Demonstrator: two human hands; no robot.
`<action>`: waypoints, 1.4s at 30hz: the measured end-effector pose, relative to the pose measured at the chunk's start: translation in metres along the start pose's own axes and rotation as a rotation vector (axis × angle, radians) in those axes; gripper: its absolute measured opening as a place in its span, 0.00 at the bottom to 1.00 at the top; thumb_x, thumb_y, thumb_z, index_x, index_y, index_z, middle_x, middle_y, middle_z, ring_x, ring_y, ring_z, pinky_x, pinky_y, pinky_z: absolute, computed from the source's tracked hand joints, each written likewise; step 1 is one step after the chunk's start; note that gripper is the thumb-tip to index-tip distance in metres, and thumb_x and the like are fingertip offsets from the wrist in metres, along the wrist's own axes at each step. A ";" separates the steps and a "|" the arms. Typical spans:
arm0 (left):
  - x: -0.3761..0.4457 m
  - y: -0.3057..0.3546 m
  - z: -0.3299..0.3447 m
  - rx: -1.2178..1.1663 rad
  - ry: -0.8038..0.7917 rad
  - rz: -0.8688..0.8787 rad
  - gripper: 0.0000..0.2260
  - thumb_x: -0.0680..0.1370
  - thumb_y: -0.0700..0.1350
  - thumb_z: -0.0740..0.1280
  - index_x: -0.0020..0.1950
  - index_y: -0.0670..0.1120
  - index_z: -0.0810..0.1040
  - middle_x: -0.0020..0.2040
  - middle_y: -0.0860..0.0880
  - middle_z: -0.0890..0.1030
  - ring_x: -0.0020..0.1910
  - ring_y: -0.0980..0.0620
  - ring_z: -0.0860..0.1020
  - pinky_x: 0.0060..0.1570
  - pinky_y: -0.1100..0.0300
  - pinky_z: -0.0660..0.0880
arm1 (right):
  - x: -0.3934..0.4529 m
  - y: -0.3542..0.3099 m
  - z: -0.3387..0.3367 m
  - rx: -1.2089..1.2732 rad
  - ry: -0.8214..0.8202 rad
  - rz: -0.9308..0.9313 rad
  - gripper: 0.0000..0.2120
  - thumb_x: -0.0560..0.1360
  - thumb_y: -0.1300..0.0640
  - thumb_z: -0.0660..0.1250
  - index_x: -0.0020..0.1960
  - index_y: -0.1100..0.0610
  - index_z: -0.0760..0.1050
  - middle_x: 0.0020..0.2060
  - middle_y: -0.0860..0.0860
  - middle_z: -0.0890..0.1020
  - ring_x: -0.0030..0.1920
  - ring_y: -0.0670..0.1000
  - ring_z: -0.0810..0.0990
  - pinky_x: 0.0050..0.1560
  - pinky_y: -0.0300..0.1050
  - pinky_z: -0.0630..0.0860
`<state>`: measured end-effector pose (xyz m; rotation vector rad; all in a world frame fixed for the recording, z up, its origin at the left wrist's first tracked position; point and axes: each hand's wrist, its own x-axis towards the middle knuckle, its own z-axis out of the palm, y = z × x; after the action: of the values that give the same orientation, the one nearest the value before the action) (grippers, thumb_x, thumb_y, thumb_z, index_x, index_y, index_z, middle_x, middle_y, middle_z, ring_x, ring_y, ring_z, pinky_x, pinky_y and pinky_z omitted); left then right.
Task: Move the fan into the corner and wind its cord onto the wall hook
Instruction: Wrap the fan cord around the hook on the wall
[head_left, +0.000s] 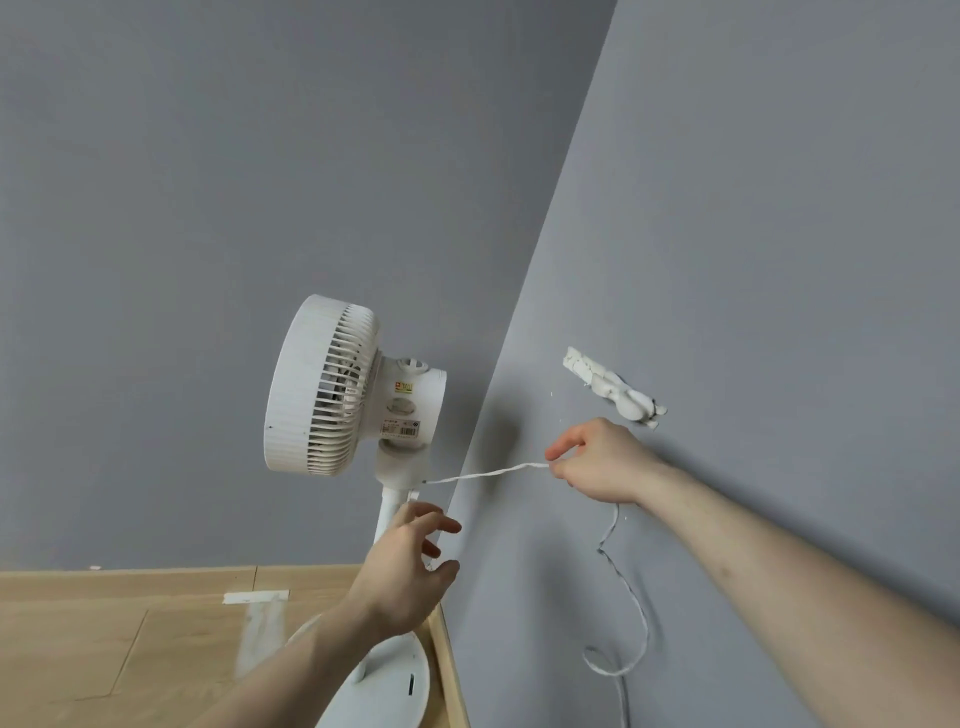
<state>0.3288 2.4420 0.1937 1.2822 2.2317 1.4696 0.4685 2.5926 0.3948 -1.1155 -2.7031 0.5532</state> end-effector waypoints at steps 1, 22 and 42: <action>0.002 0.002 0.005 0.003 -0.009 0.008 0.17 0.77 0.49 0.71 0.65 0.59 0.76 0.67 0.62 0.66 0.53 0.60 0.79 0.49 0.69 0.77 | 0.001 0.000 -0.009 -0.017 -0.002 0.008 0.12 0.74 0.55 0.66 0.55 0.46 0.82 0.42 0.47 0.82 0.39 0.47 0.82 0.35 0.38 0.74; 0.108 0.104 0.025 0.132 -0.108 0.280 0.29 0.76 0.48 0.69 0.77 0.51 0.67 0.81 0.57 0.56 0.74 0.52 0.69 0.69 0.60 0.69 | 0.018 -0.001 -0.078 0.358 0.125 0.082 0.07 0.75 0.62 0.69 0.52 0.55 0.80 0.37 0.53 0.77 0.29 0.51 0.69 0.29 0.40 0.66; 0.190 0.175 0.019 0.149 -0.146 0.130 0.21 0.77 0.38 0.59 0.70 0.46 0.70 0.70 0.51 0.65 0.62 0.47 0.77 0.63 0.54 0.74 | 0.018 0.009 -0.109 -0.346 0.358 -0.117 0.12 0.74 0.64 0.62 0.52 0.50 0.76 0.51 0.50 0.82 0.51 0.54 0.80 0.49 0.45 0.78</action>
<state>0.3204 2.6188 0.3833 1.5537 2.2350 1.2239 0.4927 2.6412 0.4913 -1.0014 -2.5740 -0.1315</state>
